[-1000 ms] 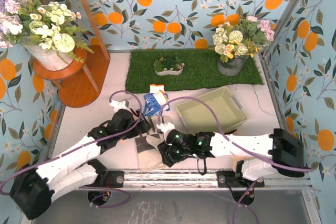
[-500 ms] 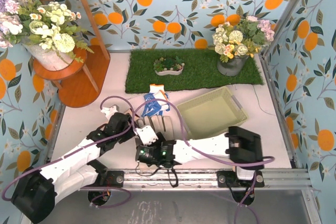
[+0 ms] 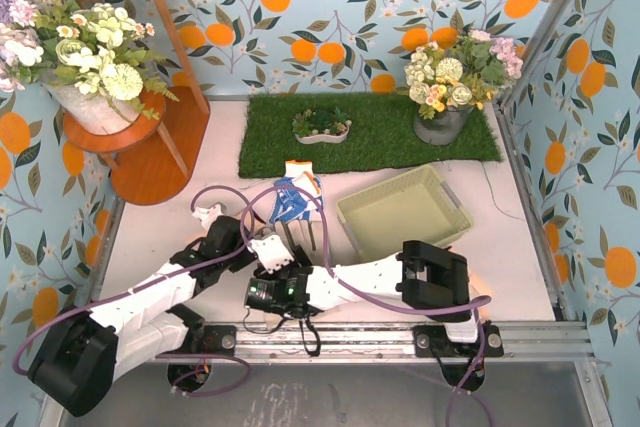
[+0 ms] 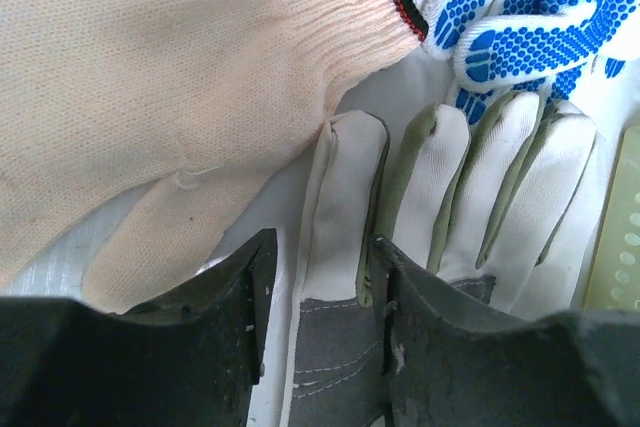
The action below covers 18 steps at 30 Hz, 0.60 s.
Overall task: Put the gloves into the storage basket
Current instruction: Pair the glove at the center of the board.
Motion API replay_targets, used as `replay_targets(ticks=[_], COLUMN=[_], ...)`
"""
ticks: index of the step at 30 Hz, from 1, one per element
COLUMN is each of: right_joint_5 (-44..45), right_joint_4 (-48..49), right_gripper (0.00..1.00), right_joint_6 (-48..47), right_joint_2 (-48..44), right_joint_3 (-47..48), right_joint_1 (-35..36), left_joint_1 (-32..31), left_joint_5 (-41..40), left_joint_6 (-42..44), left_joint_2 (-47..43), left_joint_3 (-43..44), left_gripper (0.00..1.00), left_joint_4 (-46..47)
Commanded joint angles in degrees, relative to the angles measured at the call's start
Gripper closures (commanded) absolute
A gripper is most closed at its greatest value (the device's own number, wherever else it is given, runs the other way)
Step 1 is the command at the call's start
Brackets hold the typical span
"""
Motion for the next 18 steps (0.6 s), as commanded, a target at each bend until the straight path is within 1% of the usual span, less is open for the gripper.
replay_targets(ticks=[1,8,13,18], right_joint_5=[7.00,5.70,6.64,6.07], right_joint_4=[-0.29,4.82,3.54,4.47], right_gripper=[0.37,0.43,0.47,0.51], right_joint_6=[3.55,1.59,2.10,2.97], right_joint_2=[-1.57,-3.78,-4.21,-7.41], right_joint_3=[1.03,-1.51,-1.49,-4.06], right_joint_1=[-1.25,-3.95,-4.88,-5.17], left_joint_1=[0.55,0.66,0.74,0.74], left_joint_5=[0.61,0.56,0.20,0.45], left_joint_6=[0.54,0.63,0.20,0.16], left_joint_2=[-0.28,-1.70,-2.51,-2.62], left_joint_3=[-0.49,-0.97,-1.49,-2.10], left_gripper=[0.57,0.69,0.76,0.80], left_joint_4=[4.82,4.76,4.78,6.10])
